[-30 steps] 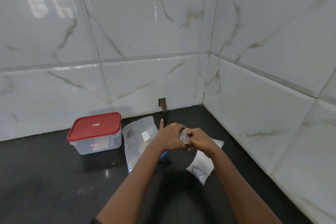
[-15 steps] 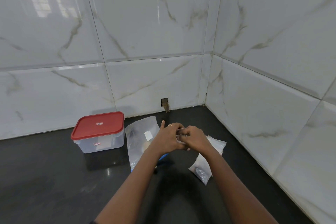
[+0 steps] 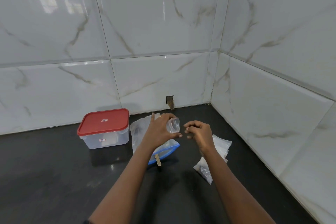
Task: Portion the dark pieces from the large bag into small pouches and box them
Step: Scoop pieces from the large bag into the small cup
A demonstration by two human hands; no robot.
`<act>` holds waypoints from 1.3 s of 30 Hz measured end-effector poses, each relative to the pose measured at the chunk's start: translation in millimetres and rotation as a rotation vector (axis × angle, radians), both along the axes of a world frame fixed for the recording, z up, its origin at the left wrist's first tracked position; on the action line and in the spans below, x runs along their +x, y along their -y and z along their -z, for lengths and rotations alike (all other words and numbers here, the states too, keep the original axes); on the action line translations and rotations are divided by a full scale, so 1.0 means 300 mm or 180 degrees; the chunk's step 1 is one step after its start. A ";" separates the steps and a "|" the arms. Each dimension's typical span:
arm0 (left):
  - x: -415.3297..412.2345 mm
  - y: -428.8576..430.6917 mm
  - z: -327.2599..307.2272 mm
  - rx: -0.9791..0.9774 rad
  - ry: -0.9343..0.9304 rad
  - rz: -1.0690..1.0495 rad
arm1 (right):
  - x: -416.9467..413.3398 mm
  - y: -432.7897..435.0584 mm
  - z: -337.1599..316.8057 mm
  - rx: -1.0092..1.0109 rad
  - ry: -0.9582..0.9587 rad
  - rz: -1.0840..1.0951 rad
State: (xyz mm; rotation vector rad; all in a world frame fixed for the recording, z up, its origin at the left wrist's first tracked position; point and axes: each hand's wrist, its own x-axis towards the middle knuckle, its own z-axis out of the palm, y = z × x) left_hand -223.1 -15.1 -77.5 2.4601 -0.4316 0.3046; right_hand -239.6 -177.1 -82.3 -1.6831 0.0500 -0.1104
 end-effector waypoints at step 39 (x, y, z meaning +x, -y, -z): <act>0.067 -0.125 0.058 -0.1472 -0.0025 -0.1102 | 0.028 -0.249 -0.005 -0.4118 -0.0204 -0.0704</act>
